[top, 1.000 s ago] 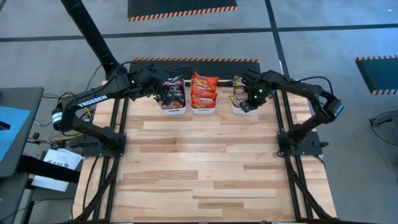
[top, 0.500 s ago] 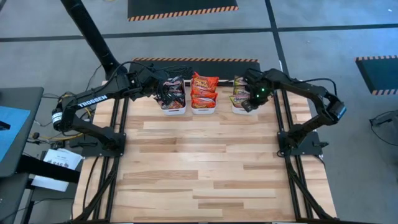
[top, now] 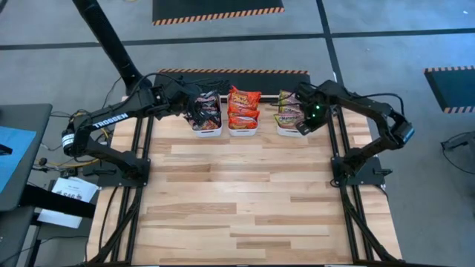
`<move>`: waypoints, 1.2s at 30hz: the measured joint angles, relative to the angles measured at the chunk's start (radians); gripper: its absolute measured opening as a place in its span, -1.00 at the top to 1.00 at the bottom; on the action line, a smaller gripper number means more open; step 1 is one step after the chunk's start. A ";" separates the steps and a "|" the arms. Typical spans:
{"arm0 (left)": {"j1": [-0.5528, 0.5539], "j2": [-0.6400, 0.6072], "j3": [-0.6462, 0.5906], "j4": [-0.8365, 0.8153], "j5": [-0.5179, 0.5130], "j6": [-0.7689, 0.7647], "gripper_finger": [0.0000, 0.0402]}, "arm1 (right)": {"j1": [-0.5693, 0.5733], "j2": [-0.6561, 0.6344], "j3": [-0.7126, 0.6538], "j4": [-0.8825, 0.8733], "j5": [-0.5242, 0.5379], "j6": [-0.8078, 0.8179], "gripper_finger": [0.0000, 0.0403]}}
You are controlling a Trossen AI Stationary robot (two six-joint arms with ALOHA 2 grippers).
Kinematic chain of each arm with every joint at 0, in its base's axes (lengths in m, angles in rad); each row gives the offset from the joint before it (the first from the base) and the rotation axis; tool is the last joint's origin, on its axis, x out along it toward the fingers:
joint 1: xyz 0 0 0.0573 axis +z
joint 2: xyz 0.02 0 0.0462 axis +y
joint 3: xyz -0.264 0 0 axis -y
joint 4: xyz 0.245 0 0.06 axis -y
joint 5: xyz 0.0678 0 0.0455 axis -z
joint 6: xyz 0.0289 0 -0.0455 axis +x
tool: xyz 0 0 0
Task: Sort Maruchan noodles
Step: Return to Home Position
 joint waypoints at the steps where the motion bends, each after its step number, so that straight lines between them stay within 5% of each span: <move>1: 0.000 0.000 0.000 0.000 0.023 -0.012 0.45 | 0.002 -0.009 0.000 -0.009 -0.003 -0.004 0.19; 8: -0.020 -0.028 0.000 -0.027 0.166 -0.126 0.49 | 0.028 -0.157 0.000 0.072 -0.103 -0.038 0.19; 16: -0.128 -0.143 -0.095 -0.028 0.173 -0.274 0.49 | 0.073 -0.396 -0.061 0.490 -0.244 -0.041 0.19; 24: -0.283 -0.360 -0.315 0.250 0.162 -0.262 0.49 | 0.171 -0.491 -0.114 0.671 -0.366 0.004 0.19; 36: -0.473 -0.679 -0.695 0.583 0.162 -0.152 0.49 | 0.441 -0.488 -0.114 1.019 -0.369 0.031 0.19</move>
